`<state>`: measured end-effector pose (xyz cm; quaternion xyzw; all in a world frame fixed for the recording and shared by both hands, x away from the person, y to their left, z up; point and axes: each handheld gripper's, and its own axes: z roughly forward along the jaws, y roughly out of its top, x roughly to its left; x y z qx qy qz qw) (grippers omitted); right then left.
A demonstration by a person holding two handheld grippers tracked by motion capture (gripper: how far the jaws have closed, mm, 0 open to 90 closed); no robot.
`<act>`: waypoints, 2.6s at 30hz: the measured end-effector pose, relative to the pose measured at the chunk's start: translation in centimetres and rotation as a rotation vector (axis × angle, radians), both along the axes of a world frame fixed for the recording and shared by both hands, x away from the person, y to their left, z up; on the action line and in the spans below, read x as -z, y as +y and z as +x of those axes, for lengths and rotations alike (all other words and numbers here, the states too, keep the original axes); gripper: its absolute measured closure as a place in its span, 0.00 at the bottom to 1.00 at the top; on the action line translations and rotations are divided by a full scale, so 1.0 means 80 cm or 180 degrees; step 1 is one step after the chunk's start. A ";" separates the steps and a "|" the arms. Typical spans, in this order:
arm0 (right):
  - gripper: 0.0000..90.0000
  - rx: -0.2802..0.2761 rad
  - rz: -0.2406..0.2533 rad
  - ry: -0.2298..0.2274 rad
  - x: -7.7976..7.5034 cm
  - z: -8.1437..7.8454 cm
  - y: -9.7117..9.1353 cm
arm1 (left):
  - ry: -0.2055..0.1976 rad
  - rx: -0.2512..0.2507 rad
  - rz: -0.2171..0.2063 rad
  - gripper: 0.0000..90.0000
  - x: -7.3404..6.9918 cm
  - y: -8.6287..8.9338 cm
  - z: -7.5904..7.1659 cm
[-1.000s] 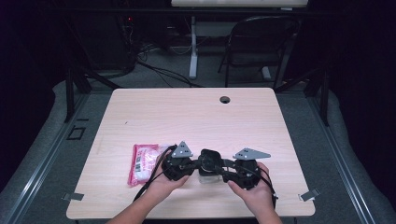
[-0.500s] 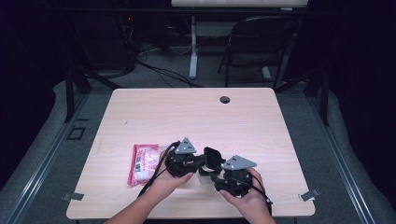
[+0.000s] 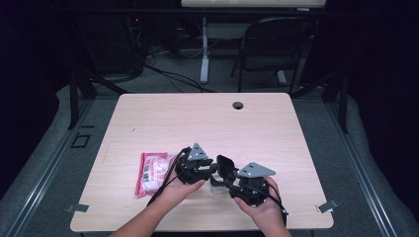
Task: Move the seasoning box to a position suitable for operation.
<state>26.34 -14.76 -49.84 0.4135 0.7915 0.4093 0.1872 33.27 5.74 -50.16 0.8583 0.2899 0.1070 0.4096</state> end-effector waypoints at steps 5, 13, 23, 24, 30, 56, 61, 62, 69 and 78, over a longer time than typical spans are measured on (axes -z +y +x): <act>0.63 -0.0012 0.0070 -0.0006 -0.002 0.000 -0.003 | 0.0006 -0.0057 -0.0007 0.67 0.004 -0.002 0.005; 0.65 -0.0005 0.0123 -0.0030 -0.003 -0.002 -0.006 | 0.0060 -0.0106 0.0120 0.65 0.016 -0.010 0.011; 0.70 0.0017 0.0195 -0.0060 -0.006 -0.004 -0.013 | 0.0076 -0.0002 0.0199 0.74 0.022 -0.015 0.012; 0.71 0.0034 0.0205 -0.0077 -0.007 -0.005 -0.015 | 0.0076 -0.0011 0.0189 0.75 0.022 -0.015 0.012; 0.76 0.0076 0.0203 -0.0105 -0.010 -0.008 -0.022 | 0.0046 -0.0022 0.0199 0.75 0.022 -0.016 0.011; 0.65 0.0339 0.0297 -0.0082 0.003 -0.012 -0.040 | -0.0006 -0.0091 0.0128 0.73 0.023 -0.016 0.007; 0.67 0.0411 0.0328 -0.0018 0.009 -0.004 -0.040 | -0.0104 -0.0136 -0.0033 0.70 0.010 -0.006 0.005; 0.67 0.0408 0.0334 -0.0015 0.011 -0.003 -0.039 | -0.0102 -0.0165 -0.0042 0.69 0.008 -0.003 0.006; 0.77 0.0381 0.0283 0.0014 0.018 0.005 -0.031 | -0.0140 -0.0240 -0.0008 0.69 -0.003 0.020 0.000; 0.84 0.0385 0.0380 0.0061 0.019 0.016 -0.033 | -0.0250 -0.0287 -0.0048 0.69 -0.020 0.052 -0.021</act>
